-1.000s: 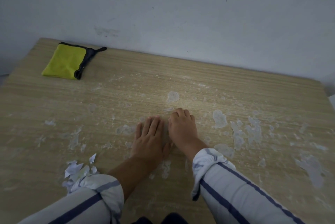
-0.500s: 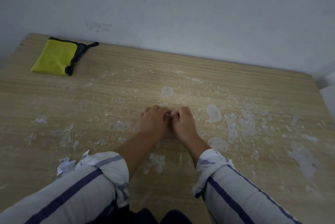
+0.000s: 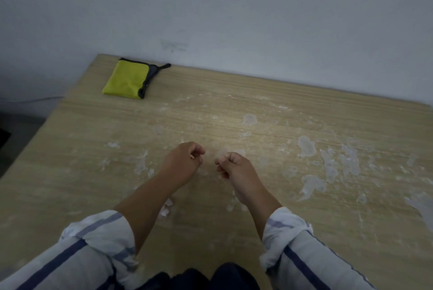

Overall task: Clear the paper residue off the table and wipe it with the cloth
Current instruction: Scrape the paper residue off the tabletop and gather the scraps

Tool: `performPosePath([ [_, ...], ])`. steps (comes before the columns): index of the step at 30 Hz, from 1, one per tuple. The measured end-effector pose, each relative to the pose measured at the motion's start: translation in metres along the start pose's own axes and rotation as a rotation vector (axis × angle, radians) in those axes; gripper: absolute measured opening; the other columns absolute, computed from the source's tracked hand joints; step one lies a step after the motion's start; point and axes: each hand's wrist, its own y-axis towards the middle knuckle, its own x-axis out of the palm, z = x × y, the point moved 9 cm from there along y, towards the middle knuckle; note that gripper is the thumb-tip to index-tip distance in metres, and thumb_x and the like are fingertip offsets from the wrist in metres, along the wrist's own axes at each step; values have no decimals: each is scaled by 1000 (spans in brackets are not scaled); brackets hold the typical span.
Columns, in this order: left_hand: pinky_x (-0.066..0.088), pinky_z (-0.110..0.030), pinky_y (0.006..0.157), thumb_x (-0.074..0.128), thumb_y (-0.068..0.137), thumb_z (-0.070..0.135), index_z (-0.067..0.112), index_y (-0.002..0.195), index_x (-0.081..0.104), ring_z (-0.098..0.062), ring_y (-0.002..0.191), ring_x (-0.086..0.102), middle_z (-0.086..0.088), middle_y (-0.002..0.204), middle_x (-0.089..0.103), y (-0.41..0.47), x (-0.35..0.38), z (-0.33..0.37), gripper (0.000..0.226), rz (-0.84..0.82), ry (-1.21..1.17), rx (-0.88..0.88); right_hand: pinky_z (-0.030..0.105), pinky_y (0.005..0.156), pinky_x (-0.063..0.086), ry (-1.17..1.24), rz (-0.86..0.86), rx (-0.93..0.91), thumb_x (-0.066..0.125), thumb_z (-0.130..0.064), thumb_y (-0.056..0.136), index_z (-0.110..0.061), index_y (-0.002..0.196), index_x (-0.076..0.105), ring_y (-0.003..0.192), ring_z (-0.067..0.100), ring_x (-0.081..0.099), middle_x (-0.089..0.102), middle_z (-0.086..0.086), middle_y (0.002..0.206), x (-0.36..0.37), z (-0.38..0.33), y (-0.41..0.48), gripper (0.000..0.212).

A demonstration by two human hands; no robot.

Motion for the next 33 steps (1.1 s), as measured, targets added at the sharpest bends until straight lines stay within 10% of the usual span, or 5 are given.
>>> performPosePath([
  [7, 43, -26, 82, 61, 82, 23, 20, 104, 66, -19, 100, 60, 5, 101, 58, -42, -53, -71, 22, -51, 50, -41, 18, 54, 28, -577, -65, -288, 50, -16, 92, -8, 70, 44, 58, 8, 36, 39, -1, 65, 89, -16, -35, 24],
  [12, 18, -34, 115, 37, 57, 75, 23, 146, 30, -18, 144, 17, 1, 155, 23, -83, -43, -94, 103, -325, 356, 204, 31, 66, 31, -850, -123, -501, 45, -16, 85, -3, 75, 56, 78, 28, 49, 56, 17, 83, 148, -8, -58, 19],
  [17, -6, -34, 116, 39, 86, 64, 30, 150, 7, -12, 145, -9, 8, 159, -1, -94, -27, -114, 79, -335, 544, 272, 42, 85, 39, -1150, -130, -565, 42, -17, 90, -6, 95, 62, 100, 33, 50, 60, 15, 107, 170, 5, -69, 23],
  [21, -7, -35, 115, 5, 64, 73, 27, 150, 2, -13, 145, -12, 7, 159, -5, -95, -24, -118, 97, -313, 603, 297, 41, 79, 42, -1227, -122, -583, 27, -32, 84, -8, 92, 64, 95, 31, 54, 63, 11, 104, 173, 9, -74, 45],
  [33, -9, -41, 116, -6, 63, 71, 32, 150, 4, -22, 145, -16, 0, 159, -11, -101, -21, -115, 96, -285, 624, 331, 36, 84, 44, -1009, -88, -456, 23, -37, 73, -3, 99, 69, 96, 31, 58, 65, 15, 109, 161, 4, -79, 62],
])
